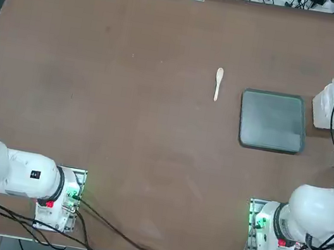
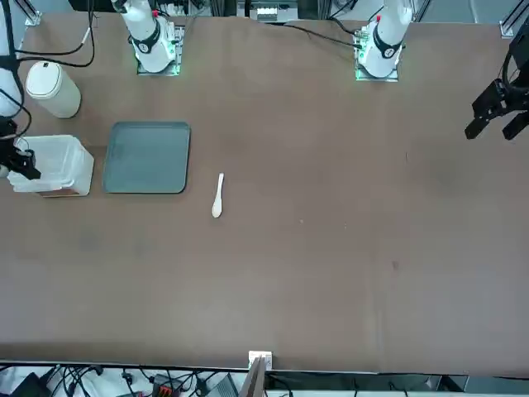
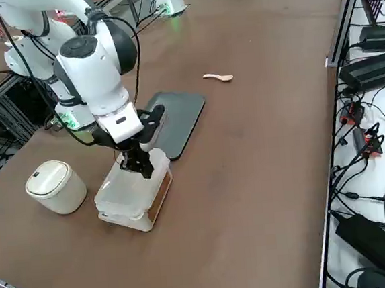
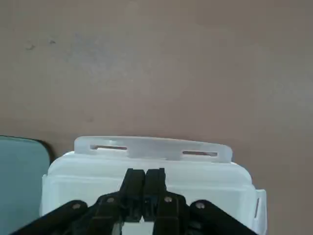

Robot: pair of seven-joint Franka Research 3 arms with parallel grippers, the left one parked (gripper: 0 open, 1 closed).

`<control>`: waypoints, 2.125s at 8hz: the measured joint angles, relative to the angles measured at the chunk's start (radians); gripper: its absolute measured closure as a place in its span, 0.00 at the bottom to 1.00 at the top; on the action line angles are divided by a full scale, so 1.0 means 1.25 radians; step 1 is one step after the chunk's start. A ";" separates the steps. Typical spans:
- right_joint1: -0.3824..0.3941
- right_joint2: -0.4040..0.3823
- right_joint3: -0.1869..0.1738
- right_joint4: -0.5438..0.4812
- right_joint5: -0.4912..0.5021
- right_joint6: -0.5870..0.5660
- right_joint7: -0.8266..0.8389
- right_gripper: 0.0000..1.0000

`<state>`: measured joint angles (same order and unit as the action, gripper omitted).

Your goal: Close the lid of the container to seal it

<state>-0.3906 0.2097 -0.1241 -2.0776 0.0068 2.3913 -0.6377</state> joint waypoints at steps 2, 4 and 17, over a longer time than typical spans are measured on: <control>0.000 0.006 0.000 0.007 0.001 0.005 0.000 0.99; 0.000 0.007 0.000 0.007 0.001 0.008 0.000 0.99; 0.011 0.007 0.009 0.257 0.009 -0.333 -0.009 0.99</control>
<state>-0.3772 0.2186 -0.1133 -1.7560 0.0186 1.9744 -0.6494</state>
